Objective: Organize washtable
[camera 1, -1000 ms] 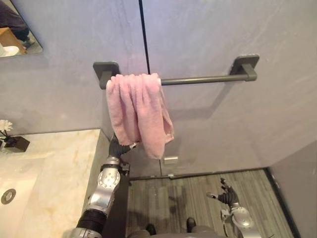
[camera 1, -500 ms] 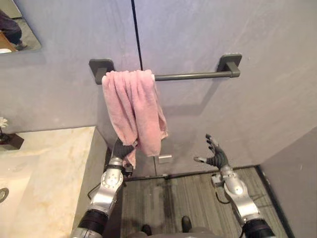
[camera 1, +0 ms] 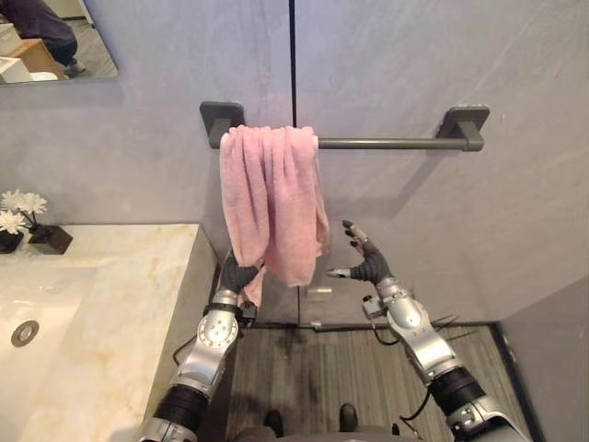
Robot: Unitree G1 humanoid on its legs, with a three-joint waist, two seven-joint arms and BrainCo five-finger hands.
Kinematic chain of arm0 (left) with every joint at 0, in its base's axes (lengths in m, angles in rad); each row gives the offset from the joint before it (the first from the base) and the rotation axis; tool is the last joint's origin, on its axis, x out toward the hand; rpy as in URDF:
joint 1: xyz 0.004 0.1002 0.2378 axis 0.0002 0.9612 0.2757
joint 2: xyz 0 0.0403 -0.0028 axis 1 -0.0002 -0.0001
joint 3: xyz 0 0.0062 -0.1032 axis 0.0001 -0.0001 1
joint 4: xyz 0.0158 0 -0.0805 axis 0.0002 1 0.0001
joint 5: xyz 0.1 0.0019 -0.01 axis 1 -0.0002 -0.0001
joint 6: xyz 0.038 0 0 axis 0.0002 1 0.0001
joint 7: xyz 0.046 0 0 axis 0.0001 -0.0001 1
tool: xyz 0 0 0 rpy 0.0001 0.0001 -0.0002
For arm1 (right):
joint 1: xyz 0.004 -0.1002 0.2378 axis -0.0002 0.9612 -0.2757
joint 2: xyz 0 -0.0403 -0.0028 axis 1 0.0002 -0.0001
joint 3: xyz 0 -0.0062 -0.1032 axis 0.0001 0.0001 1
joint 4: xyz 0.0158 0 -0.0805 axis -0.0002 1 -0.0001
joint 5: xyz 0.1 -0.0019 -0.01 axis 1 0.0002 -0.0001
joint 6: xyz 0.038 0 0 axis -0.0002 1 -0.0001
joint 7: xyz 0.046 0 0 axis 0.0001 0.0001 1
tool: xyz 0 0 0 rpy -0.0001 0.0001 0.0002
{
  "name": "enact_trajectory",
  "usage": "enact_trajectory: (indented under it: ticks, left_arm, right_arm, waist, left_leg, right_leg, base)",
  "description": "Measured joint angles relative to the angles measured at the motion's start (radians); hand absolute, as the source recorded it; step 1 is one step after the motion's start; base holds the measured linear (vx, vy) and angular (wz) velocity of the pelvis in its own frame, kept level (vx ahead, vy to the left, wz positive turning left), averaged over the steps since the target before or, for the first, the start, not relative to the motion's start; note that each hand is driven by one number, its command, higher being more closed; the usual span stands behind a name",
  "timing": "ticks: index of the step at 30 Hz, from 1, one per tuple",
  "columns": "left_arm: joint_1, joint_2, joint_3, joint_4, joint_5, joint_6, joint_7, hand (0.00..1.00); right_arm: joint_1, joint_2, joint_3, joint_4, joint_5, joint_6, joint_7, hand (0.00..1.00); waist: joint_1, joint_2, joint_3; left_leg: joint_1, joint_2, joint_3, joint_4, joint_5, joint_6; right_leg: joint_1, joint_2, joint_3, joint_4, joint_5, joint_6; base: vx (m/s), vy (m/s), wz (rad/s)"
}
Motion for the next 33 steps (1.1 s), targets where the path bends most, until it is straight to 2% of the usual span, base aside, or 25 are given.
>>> enact_trajectory:
  ticks: [5, 12, 19, 26, 33]
  left_arm:
    - [-0.004, -0.014, -0.013, 0.000, -0.009, -0.007, 0.003, 1.00]
    - [-0.005, -0.016, -0.013, 0.000, -0.013, -0.012, 0.003, 1.00]
    - [-0.002, -0.015, 0.005, 0.000, -0.013, -0.012, 0.001, 1.00]
    - [0.009, -0.011, 0.043, -0.008, -0.015, -0.012, -0.002, 1.00]
    - [0.039, -0.001, 0.095, -0.035, -0.032, -0.012, -0.003, 1.00]
  right_arm:
    - [-0.007, 0.018, 0.011, 0.062, 0.003, 0.003, -0.006, 1.00]
    - [-0.017, 0.017, -0.002, 0.062, 0.020, 0.003, -0.008, 1.00]
    - [-0.017, 0.007, -0.119, 0.062, 0.022, 0.003, -0.025, 1.00]
    - [0.006, -0.010, -0.215, 0.058, 0.030, 0.002, -0.031, 1.00]
    - [0.030, -0.018, -0.322, 0.057, 0.060, 0.002, -0.050, 1.00]
  waist:
    - [0.022, -0.001, -0.001]
    - [0.022, -0.006, -0.004]
    - [0.022, -0.007, -0.004]
    - [0.013, -0.010, -0.004]
    - [-0.013, -0.011, -0.004]
  left_leg:
    - [-0.001, 0.002, -0.018, -0.019, 0.017, -0.004]
    - [-0.003, 0.004, -0.035, -0.034, 0.029, -0.007]
    - [0.001, -0.002, -0.034, -0.036, 0.031, -0.007]
    - [0.013, -0.005, -0.036, -0.042, 0.031, -0.007]
    - [0.021, -0.007, -0.028, -0.055, 0.031, -0.006]
  right_leg:
    - [-0.001, 0.000, -0.015, 0.000, 0.000, 0.000]
    - [-0.002, 0.001, -0.031, -0.001, 0.000, 0.000]
    - [-0.001, 0.005, -0.032, -0.001, 0.000, 0.000]
    - [0.016, 0.004, -0.033, -0.019, 0.004, 0.002]
    - [0.016, 0.003, -0.031, -0.024, 0.005, 0.003]
  base:
    - [-0.05, -0.020, 0.12]
    - [-0.03, -0.017, 0.06]
    - [-0.01, -0.001, 0.00]
    - [-0.01, -0.001, 0.00]
    - [0.00, -0.007, -0.02]
